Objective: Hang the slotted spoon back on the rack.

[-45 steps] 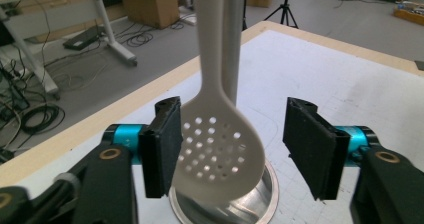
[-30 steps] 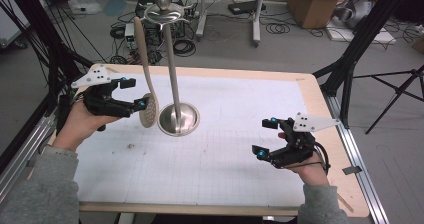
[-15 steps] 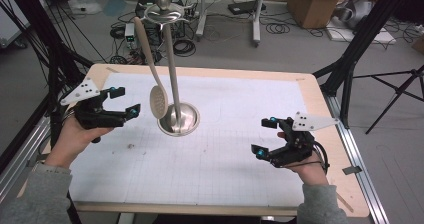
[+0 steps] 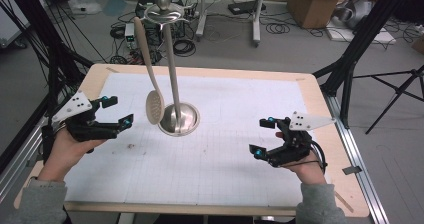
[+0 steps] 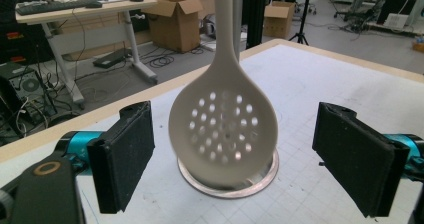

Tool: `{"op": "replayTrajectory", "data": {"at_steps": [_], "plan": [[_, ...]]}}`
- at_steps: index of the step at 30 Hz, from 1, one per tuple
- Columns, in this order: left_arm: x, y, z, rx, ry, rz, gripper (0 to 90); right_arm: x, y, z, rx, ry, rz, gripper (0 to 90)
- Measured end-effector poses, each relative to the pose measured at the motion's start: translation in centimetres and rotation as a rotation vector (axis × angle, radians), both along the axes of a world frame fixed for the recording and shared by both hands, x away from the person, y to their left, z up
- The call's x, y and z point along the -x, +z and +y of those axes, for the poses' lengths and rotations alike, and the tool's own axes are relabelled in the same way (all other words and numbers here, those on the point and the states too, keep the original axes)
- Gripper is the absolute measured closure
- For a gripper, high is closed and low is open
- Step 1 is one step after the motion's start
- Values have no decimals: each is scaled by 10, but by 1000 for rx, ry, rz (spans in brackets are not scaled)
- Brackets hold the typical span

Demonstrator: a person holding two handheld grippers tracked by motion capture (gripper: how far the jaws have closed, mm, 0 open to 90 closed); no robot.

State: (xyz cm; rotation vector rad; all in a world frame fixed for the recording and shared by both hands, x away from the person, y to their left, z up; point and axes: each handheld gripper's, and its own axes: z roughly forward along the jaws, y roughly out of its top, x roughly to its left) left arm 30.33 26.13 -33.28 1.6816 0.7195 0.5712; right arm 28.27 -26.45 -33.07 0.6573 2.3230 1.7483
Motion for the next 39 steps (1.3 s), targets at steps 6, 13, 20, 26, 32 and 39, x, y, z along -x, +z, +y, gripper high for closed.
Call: {"op": "replayTrajectory", "data": {"at_steps": [6,13,20,26,32,39], "plan": [[10,-5,0,9,7,-24,172,-1,-2,1,18,-3,6,52],[10,-13,9,9,49,0,172,0,-2,0,19,-11,6,52],[12,-19,19,17,66,17,175,2,0,0,18,-17,-7,52],[17,-22,28,10,96,16,174,1,0,-3,9,-41,-15,52],[18,-26,32,6,113,18,174,2,0,-9,-7,-86,-34,52],[20,-31,30,-17,142,3,174,1,-6,-22,-47,-192,-38,52]]}}
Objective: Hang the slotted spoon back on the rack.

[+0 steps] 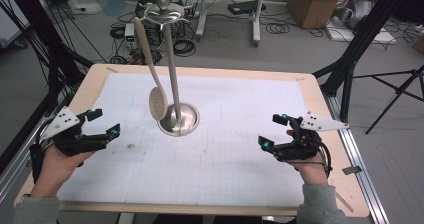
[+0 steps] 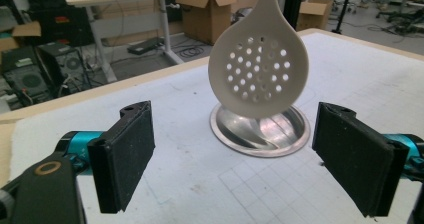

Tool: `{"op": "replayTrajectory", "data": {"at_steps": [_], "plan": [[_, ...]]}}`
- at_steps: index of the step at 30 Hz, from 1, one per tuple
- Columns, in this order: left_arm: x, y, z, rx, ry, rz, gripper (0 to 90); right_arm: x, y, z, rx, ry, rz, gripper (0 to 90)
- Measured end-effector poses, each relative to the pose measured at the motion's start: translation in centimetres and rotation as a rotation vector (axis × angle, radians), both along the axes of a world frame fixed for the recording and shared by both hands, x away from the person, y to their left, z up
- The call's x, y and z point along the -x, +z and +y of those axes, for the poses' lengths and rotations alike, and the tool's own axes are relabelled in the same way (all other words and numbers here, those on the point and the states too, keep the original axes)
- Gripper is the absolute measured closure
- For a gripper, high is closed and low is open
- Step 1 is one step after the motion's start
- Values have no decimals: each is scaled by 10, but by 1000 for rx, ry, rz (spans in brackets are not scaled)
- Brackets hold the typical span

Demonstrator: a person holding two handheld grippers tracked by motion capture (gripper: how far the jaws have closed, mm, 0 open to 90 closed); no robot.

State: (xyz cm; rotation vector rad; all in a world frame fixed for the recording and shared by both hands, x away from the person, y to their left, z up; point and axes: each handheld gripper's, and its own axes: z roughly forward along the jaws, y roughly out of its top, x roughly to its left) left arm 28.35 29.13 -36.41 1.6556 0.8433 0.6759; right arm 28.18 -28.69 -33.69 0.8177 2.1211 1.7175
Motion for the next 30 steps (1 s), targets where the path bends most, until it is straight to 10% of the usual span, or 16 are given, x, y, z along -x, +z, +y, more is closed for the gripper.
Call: {"op": "replayTrajectory", "data": {"at_steps": [15,30], "plan": [[13,-4,10,10,29,8,172,-1,-16,-17,4,-152,-25,52],[17,-4,32,122,105,-5,166,1,-13,-36,-28,-226,-44,51]]}}
